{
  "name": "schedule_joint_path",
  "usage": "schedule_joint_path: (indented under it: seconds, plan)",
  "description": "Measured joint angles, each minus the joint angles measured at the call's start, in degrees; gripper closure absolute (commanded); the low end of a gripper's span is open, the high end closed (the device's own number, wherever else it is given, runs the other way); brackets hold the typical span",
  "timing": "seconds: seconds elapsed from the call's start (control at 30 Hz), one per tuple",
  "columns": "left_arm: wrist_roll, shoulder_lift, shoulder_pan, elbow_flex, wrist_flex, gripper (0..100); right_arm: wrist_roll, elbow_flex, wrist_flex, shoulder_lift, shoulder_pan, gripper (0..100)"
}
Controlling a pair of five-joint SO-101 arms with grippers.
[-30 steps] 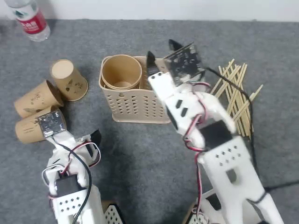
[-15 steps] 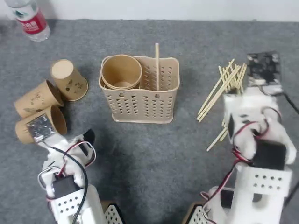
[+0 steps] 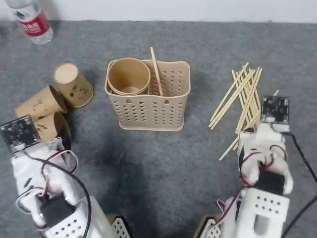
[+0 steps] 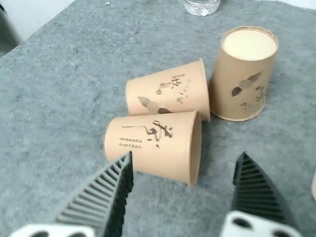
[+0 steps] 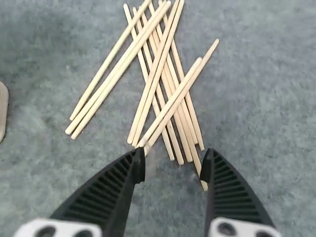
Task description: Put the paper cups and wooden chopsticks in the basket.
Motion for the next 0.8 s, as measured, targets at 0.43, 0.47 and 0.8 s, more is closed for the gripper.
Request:
schedule_joint_path:
  seconds: [0.43, 0.47, 0.8]
  plan:
    - [-12.22, 8.97, -1.93, -16.44, 11.52, 69, 0.0, 11.08, -0.44, -11.52, 0.0, 80.8]
    - [-12.4, 12.22, -2.46, -20.04, 13.71, 69, 0.0, 11.69, -0.44, -12.13, 0.0, 80.8]
    - [-15.12, 57.93, -2.64, -56.7, 33.85, 70, 0.0, 18.11, -0.44, -17.85, 0.0, 80.8]
